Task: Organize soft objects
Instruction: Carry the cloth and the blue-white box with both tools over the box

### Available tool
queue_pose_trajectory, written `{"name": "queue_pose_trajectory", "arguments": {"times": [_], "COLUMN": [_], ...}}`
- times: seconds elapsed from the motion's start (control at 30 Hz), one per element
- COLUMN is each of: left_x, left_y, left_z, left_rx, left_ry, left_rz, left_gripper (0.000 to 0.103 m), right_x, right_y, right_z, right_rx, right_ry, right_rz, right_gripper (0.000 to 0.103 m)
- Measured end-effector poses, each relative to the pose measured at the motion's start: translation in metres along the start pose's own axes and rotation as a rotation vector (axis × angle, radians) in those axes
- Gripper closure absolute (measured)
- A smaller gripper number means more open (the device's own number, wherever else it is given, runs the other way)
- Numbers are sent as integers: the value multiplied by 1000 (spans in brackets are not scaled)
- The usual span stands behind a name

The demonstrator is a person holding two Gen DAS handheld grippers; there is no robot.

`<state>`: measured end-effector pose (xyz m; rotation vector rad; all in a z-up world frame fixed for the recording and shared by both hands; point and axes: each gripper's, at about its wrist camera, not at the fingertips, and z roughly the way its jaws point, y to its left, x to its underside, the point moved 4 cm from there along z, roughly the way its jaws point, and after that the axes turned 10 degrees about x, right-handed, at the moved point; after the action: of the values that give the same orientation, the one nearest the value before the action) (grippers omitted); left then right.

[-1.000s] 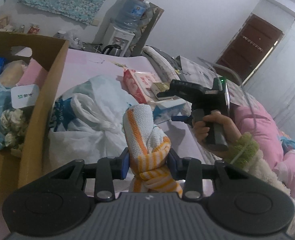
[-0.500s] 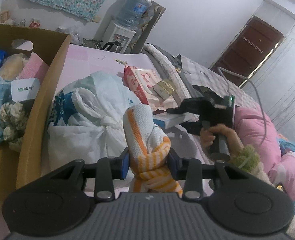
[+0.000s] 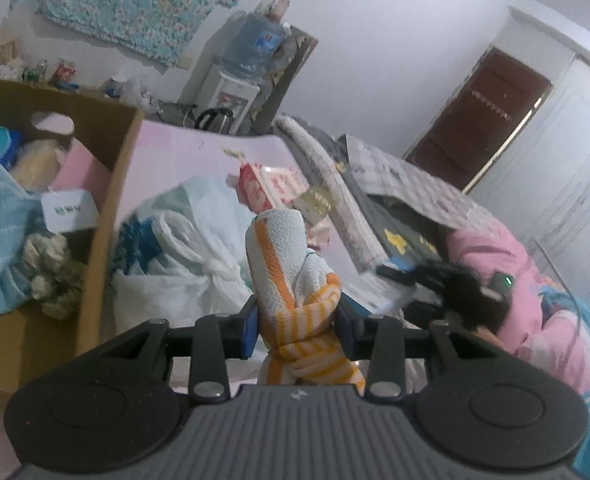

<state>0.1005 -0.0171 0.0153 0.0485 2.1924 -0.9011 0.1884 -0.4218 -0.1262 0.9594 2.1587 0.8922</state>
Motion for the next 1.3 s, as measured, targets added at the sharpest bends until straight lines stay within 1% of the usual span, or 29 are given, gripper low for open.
{"name": "queue_pose_trajectory", "arguments": {"times": [0.1, 0.2, 0.33, 0.43, 0.53, 0.6, 0.67, 0.77, 0.93, 1.03, 1.13, 1.2, 1.3], "left_x": [-9, -19, -34, -43, -47, -49, -49, -48, -45, -45, -50, -53, -56], "left_y": [4, 14, 34, 53, 72, 87, 104, 135, 181, 197, 202, 203, 209], "left_z": [-21, -45, -82, -106, -120, -123, -126, -126, -122, -124, -124, -121, -115], "left_rx": [-9, -34, -118, -172, -220, -246, -271, -315, -398, -419, -438, -473, -494], "left_ry": [-38, -75, -137, -163, -162, -155, -141, -112, -50, -38, -26, -13, 11], "left_rz": [-2, -5, -8, -21, -34, -45, -58, -83, -108, -109, -89, -60, -48], "left_gripper": [63, 63, 63, 63, 63, 63, 63, 63, 63, 63, 63, 63, 63], "right_x": [9, 22, 48, 74, 106, 131, 157, 197, 263, 289, 313, 327, 337], "right_y": [14, 36, 79, 123, 166, 195, 222, 252, 290, 308, 321, 323, 323], "right_z": [-30, -52, -77, -78, -69, -57, -39, -13, 31, 55, 78, 92, 112], "right_rx": [-42, -88, -173, -247, -308, -334, -343, -341, -281, -233, -172, -134, -93], "right_ry": [-13, -6, 23, 78, 161, 226, 293, 396, 534, 598, 665, 712, 761], "right_rz": [-33, -77, -171, -239, -308, -357, -402, -457, -590, -694, -790, -817, -832], "right_gripper": [83, 83, 83, 83, 83, 83, 83, 83, 83, 83, 83, 83, 83]}}
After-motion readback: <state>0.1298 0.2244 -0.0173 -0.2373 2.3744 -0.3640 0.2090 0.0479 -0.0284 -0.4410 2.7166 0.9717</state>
